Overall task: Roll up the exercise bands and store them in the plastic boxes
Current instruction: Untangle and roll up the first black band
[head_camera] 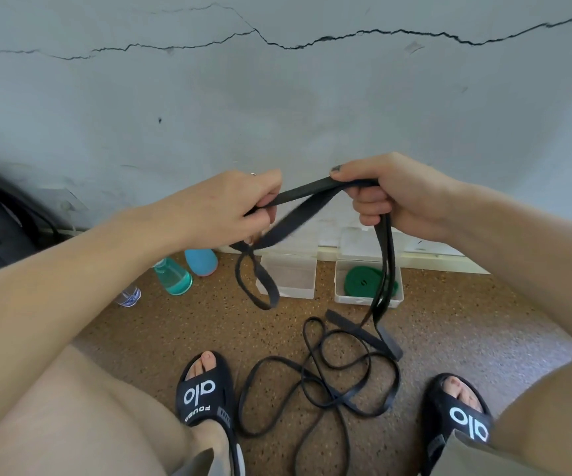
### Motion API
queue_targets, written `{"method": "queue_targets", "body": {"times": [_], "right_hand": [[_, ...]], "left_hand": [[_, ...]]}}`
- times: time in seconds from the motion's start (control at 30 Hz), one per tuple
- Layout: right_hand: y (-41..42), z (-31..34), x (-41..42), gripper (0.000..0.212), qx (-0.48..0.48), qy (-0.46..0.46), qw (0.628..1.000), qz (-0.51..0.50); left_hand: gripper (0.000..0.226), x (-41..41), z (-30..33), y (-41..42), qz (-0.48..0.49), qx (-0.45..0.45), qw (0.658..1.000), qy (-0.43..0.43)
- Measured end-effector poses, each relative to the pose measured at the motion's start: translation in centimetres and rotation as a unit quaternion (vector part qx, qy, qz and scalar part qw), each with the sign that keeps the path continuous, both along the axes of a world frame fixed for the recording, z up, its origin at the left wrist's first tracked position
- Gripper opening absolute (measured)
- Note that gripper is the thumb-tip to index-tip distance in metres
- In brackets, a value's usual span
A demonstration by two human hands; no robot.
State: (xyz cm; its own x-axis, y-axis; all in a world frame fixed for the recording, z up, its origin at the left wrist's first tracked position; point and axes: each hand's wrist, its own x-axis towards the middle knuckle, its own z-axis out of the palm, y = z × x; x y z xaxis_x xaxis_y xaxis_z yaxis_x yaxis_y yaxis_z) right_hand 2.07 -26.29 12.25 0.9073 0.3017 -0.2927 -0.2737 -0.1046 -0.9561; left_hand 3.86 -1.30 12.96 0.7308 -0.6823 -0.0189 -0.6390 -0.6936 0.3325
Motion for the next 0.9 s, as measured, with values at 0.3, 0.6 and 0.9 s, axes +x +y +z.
{"method": "queue_targets", "body": {"times": [0.3,0.6,0.9], "right_hand": [[-0.2,0.5,0.1,0.033,0.077,0.042,0.996,-0.01],[1.2,0.6,-0.4,0.032,0.072,0.058,0.994,0.056],[1.3,0.9,-0.8,0.028,0.078,0.053,0.994,0.058]], "left_hand": [[0.027,-0.4,-1.1,-0.1,0.021,-0.052,0.993,0.107],[0.06,-0.5,-1.6,-2.2,0.055,-0.114,0.972,0.198],[0.013,-0.9,-1.3,-3.7,0.031,-0.147,0.975,0.163]]}}
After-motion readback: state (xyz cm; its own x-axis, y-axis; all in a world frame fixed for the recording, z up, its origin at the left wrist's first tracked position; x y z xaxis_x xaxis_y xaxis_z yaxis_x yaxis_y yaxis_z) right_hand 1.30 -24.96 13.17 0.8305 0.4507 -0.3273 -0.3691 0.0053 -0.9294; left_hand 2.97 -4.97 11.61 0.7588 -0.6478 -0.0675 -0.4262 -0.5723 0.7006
